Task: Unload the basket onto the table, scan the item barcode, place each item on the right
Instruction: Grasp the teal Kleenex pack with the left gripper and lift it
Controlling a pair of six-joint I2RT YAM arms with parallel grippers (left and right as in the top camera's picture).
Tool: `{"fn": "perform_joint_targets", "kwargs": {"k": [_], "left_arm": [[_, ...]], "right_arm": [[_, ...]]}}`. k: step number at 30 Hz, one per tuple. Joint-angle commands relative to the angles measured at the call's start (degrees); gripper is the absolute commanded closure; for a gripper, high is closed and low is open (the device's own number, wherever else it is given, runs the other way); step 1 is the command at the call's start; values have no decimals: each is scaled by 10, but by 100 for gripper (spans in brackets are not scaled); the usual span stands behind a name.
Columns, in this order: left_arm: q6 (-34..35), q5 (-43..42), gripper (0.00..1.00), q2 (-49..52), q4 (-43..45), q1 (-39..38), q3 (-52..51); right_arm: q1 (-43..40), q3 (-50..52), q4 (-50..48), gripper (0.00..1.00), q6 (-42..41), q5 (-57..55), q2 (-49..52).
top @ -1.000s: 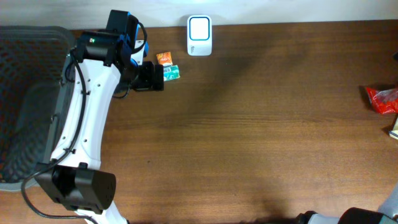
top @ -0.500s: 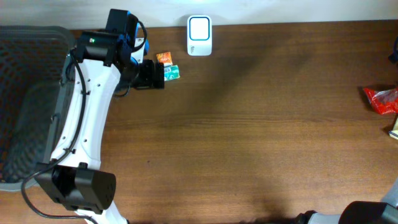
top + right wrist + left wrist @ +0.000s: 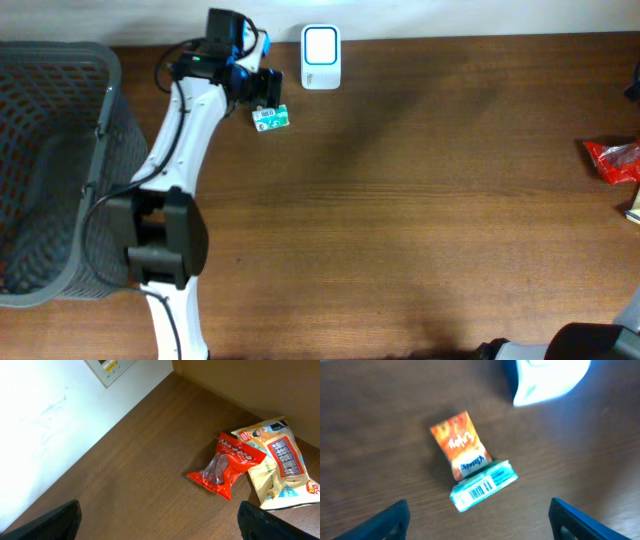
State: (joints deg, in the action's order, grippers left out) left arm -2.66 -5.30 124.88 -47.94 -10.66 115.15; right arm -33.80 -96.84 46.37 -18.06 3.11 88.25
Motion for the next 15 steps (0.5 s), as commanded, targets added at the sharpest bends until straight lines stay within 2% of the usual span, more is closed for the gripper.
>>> {"fn": "perform_joint_targets", "kwargs": {"k": [1, 2, 4, 7, 9, 11, 14, 15], "left_arm": [[-148, 2, 2, 49, -5, -19, -1], [-166, 2, 0, 59, 0, -21, -1], [-167, 7, 2, 83, 5, -22, -1], [-167, 6, 25, 99, -25, -23, -1], [-167, 6, 36, 99, -38, -24, -1], [-167, 6, 37, 100, -39, -24, -6], [-158, -56, 68, 102, -60, -28, -17], [-158, -92, 83, 102, -70, -32, -17]], "right_arm": [[1, 2, 0, 2, -4, 3, 2], [1, 2, 0, 2, -4, 3, 2], [1, 2, 0, 2, -4, 3, 2], [1, 2, 0, 2, -4, 3, 2], [1, 2, 0, 2, -4, 3, 2], [1, 2, 0, 2, -4, 3, 2], [1, 2, 0, 2, -4, 3, 2], [1, 2, 0, 2, -4, 3, 2]]}}
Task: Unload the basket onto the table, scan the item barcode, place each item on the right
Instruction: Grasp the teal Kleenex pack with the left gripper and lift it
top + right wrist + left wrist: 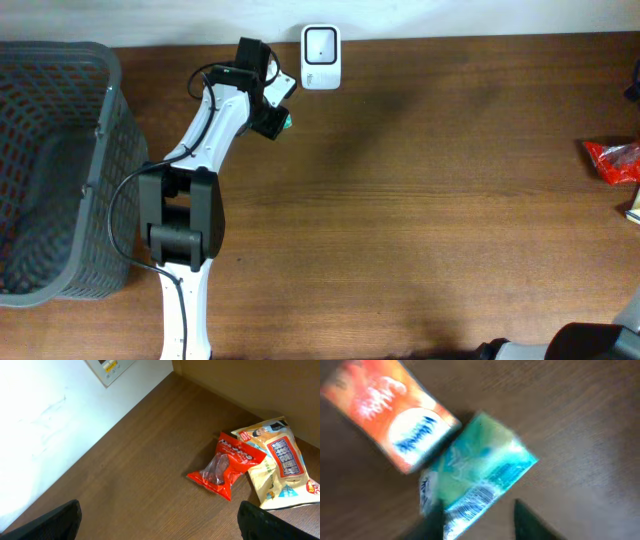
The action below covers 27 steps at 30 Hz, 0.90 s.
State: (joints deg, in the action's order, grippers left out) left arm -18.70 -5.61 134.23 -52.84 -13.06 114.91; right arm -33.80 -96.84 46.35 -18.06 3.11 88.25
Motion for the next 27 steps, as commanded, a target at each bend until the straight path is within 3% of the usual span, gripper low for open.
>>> {"fn": "perform_joint_targets", "kwargs": {"k": [1, 2, 5, 6, 8, 11, 12, 13, 14, 16, 18, 19, 22, 23, 27], "left_arm": [[17, -119, 90, 8, -26, -13, -14], [54, -165, 100, 8, -33, -22, -14], [88, -362, 100, 7, -34, -56, -10], [89, -355, 100, 7, -34, -63, 2], [104, -251, 100, 7, -29, -59, 39], [307, -86, 97, 8, 22, -29, 56], [341, -69, 86, 8, 31, -21, 56], [370, -40, 49, 8, 45, -10, 56], [371, -21, 23, 8, 64, -3, 55], [371, 17, 1, 8, 83, -3, 52], [371, 20, 0, 9, 102, -7, 41], [371, 21, 7, 11, 116, -11, 32], [371, 21, 46, 38, 125, -24, 31], [371, 21, 48, 47, 123, -28, 31], [371, 20, 77, 85, 97, -43, 31]], "right_arm": [[1, 2, 0, 2, -4, 3, 2], [1, 2, 0, 2, -4, 3, 2], [1, 2, 0, 2, -4, 3, 2], [1, 2, 0, 2, -4, 3, 2], [1, 2, 0, 2, -4, 3, 2], [1, 2, 0, 2, -4, 3, 2], [1, 2, 0, 2, -4, 3, 2], [1, 2, 0, 2, -4, 3, 2], [1, 2, 0, 2, -4, 3, 2], [1, 2, 0, 2, -4, 3, 2], [1, 2, 0, 2, -4, 3, 2], [1, 2, 0, 2, -4, 3, 2], [1, 2, 0, 2, -4, 3, 2], [1, 2, 0, 2, -4, 3, 2], [1, 2, 0, 2, -4, 3, 2]]}}
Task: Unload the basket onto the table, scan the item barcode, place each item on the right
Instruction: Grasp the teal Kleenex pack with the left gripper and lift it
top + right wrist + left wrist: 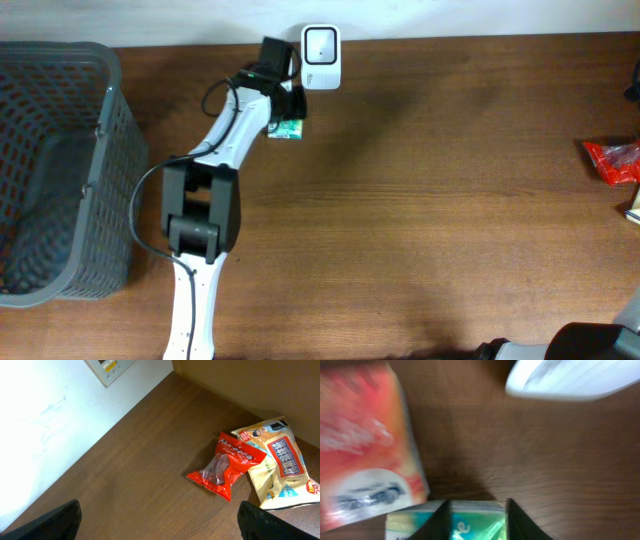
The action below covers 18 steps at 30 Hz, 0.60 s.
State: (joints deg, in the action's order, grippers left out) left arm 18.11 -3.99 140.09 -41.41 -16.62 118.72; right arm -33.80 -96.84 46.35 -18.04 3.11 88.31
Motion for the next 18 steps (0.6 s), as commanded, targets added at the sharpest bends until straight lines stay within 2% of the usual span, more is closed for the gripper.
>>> {"fn": "perform_joint_targets", "kwargs": {"k": [1, 2, 3, 5, 7, 9, 12, 14, 16, 17, 18], "left_arm": [[3, 4, 87, 26, -31, -9, -7], [3, 3, 100, 26, -44, -9, -7], [-5, -6, 100, 26, -54, -11, -7], [-106, -127, 100, 26, -68, -17, -7], [-162, -274, 100, 26, -85, -25, -7], [-198, -415, 100, 26, -96, -36, -7], [-225, -520, 100, 26, -114, -60, 0], [-229, -505, 100, 20, -146, -62, 29], [-228, -375, 100, -1, -181, -46, 75], [-194, -279, 100, -13, -193, -36, 90], [-113, -138, 100, -31, -215, -18, 98]], "right_arm": [[1, 2, 0, 2, -4, 3, 1], [1, 2, 0, 2, -4, 3, 1], [1, 2, 0, 2, -4, 3, 1], [1, 2, 0, 2, -4, 3, 1], [1, 2, 0, 2, -4, 3, 1], [1, 2, 0, 2, -4, 3, 1], [1, 2, 0, 2, -4, 3, 1], [1, 2, 0, 2, -4, 3, 1], [1, 2, 0, 2, -4, 3, 1], [1, 2, 0, 2, -4, 3, 1], [1, 2, 0, 2, -4, 3, 1]]}}
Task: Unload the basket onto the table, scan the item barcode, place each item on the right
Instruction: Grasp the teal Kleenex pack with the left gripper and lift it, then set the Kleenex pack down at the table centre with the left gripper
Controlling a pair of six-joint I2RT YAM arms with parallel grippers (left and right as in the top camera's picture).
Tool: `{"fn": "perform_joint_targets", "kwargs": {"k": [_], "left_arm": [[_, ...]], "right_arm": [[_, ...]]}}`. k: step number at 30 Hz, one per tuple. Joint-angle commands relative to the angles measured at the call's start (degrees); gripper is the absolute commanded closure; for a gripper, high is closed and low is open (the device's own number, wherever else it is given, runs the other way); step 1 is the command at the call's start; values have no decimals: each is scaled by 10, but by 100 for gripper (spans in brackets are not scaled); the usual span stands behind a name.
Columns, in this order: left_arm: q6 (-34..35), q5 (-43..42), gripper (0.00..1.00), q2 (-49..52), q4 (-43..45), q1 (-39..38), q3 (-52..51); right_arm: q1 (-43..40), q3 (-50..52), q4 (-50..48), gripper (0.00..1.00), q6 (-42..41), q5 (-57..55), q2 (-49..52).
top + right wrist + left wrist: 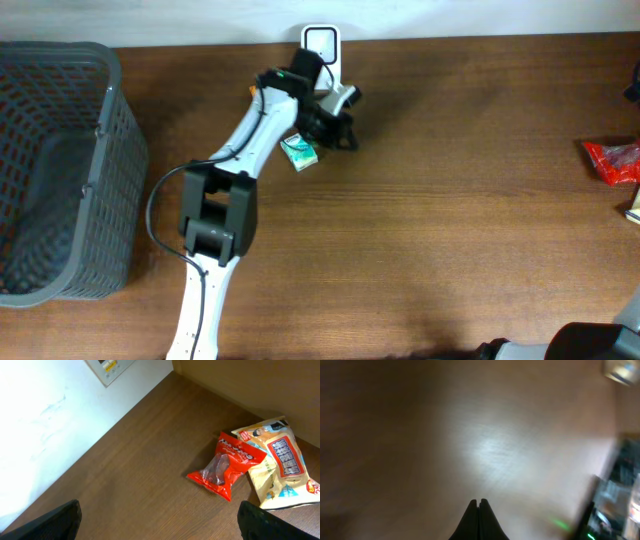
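A small teal and white box (299,152) lies on the brown table just below my left arm's wrist. The white scanner (320,43) stands at the table's back edge. Right of the box and in front of the scanner, my left gripper (343,132) points right. In the blurred left wrist view its fingertips (480,502) touch over bare wood, shut with nothing between them. The orange packet is out of view. My right gripper (159,525) is open over bare table.
A grey mesh basket (108,150) fills the left end of the table. A red snack bag (225,466) and a beige snack bag (280,457) lie by the wall at the far right; the overhead view shows the red bag (612,160) at the table's right edge.
My left gripper was open astride the teal box just left of the scanner. Now it is shut and empty, further right. The box lies a little nearer the front. The right arm is unchanged.
First my left gripper hung open above the teal box and an orange packet, left of the scanner. Then it was close over the box, then astride it. Now it is shut on nothing to the right, and the box rests on the table, shifted and turned.
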State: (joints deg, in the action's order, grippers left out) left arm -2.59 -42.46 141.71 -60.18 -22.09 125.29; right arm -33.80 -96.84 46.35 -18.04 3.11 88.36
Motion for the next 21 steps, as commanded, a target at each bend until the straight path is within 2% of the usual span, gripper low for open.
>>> {"fn": "perform_joint_targets", "kwargs": {"k": [1, 3, 5, 8, 10, 13, 17, 19, 21], "left_arm": [[203, 377, 100, -59, -60, 59, 33], [256, 408, 100, -57, -89, 91, 20], [258, 408, 100, -57, -97, 105, -16], [264, 398, 100, -57, -52, 105, -73], [264, 349, 100, -57, 3, 94, -101], [264, 343, 100, -57, 63, 73, -129], [261, 331, 100, -57, 103, 34, -149], [235, 282, 100, -57, 122, 16, -149], [238, 252, 100, -57, 126, -13, -149]], "right_arm": [[1, 2, 0, 2, -4, 3, 1], [1, 2, 0, 2, -4, 3, 1], [1, 2, 0, 2, -4, 3, 1], [1, 2, 0, 2, -4, 3, 1], [1, 2, 0, 2, -4, 3, 1], [1, 2, 0, 2, -4, 3, 1], [1, 2, 0, 2, -4, 3, 1], [1, 2, 0, 2, -4, 3, 1], [1, 2, 0, 2, -4, 3, 1]]}}
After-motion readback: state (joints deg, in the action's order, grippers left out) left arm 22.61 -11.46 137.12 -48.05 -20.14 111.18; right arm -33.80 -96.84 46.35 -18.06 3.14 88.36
